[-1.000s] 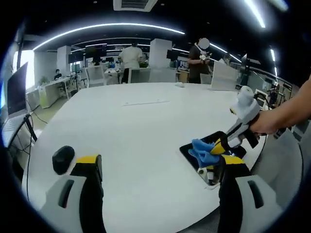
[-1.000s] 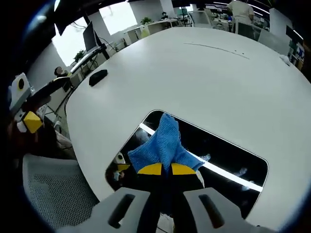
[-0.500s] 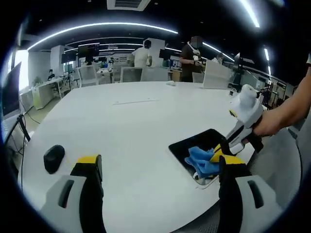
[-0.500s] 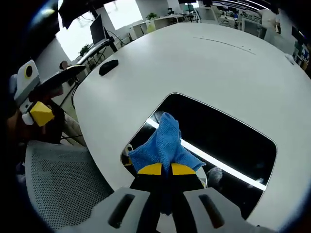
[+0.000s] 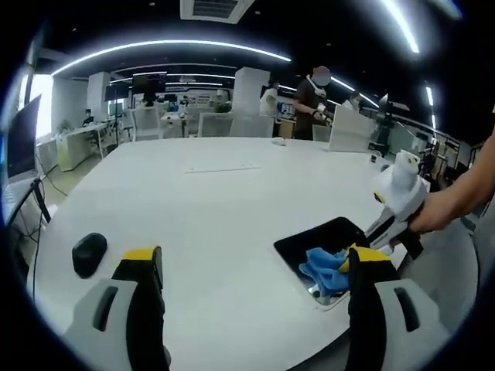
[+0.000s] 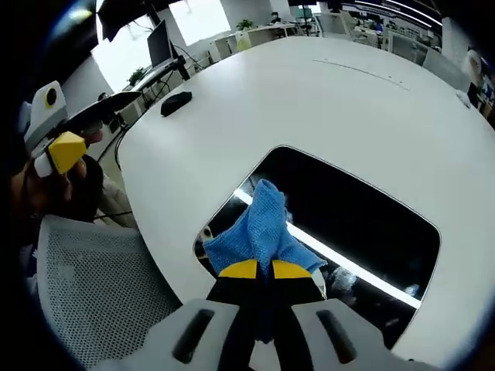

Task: Wipe the mirror surface with the cleaning cloth until all visible marks leave the cleaned area.

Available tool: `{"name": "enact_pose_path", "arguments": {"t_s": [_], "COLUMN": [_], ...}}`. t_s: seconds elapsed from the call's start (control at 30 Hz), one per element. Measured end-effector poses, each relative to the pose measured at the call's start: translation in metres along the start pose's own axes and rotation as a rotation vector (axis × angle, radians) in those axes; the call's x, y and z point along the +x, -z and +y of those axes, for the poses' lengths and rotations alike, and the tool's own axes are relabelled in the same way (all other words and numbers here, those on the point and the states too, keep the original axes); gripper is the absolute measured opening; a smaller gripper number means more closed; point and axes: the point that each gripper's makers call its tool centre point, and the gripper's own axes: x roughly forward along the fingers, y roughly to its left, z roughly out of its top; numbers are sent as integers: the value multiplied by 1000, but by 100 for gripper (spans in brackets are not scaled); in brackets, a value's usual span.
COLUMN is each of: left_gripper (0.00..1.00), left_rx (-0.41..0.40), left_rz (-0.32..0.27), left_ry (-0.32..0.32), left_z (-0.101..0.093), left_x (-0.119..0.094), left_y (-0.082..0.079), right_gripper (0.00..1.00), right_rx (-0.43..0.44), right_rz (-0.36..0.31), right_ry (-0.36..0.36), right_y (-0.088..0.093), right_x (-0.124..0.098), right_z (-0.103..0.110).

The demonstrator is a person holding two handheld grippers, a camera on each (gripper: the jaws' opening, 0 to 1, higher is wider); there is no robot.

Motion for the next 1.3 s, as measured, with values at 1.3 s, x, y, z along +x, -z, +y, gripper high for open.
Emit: {"name": "enact_pose_path", "arguments": {"t_s": [1.3], "left_gripper": [99], "left_rx": [-26], "left_rz": [-37], "left_ry": [-3], "left_z": [-4], "left_x": [-10], "left_y": [2], "right_gripper": [0], "right_rx": [66], "right_rz": [-2], "right_ry": [-37], "right_y": [16], "right_x": [-5], "right_z": [13]}}
